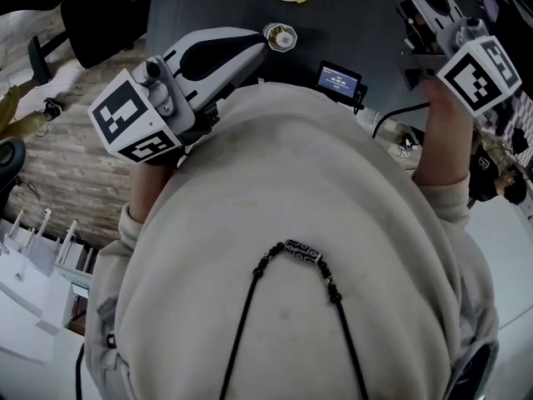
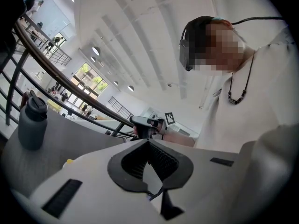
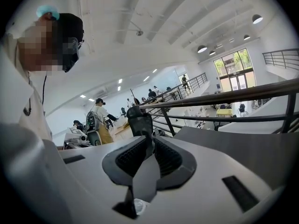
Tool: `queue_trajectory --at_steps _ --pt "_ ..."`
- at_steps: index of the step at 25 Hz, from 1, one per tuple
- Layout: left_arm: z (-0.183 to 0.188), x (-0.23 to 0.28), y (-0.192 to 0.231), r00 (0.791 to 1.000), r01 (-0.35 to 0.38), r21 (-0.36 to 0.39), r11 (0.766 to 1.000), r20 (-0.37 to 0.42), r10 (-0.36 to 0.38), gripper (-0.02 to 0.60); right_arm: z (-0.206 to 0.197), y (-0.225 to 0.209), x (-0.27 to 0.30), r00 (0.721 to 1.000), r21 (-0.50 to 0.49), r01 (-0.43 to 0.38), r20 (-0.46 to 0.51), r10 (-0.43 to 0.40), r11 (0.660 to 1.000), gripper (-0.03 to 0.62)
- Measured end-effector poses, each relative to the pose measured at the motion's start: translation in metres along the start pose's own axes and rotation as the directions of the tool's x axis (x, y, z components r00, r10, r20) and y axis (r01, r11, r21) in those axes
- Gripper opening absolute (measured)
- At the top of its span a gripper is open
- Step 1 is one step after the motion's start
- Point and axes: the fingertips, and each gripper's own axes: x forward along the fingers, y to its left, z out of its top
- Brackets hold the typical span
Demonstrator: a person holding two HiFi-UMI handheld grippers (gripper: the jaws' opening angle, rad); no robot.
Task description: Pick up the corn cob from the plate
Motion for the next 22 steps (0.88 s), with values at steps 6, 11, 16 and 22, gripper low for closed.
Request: queue_trajectory --at_steps 6,11,16,22 --pt "-0.007 -0.001 -0.005 1.000 0.014 -0.013 1.000 0.017 -0.014 0.000 -0.006 -0.006 0.013 0.999 0.001 -0.016 -0.035 0.016 1.000 0.057" --pt "-0.007 0.001 -0.020 0.997 0.069 -0.003 0.998 0.045 -0.069 0.000 -0.013 -0.012 0.022 0.998 0.006 -0.025 -0.066 0.025 1.000 0.077" --pt "-0.009 -0.002 -0.021 0.996 0.059 -0.006 0.998 0.069 -0.059 0.000 -0.025 -0.023 0.038 0.994 0.022 -0.032 -0.100 0.034 0.999 0.108" --pt "-0.014 -0.012 -0.014 0.997 0.009 -0.025 1.000 0.081 -0.007 0.000 -0.051 -0.051 0.055 0.987 0.055 0.017 -0.161 -0.008 0.998 0.150"
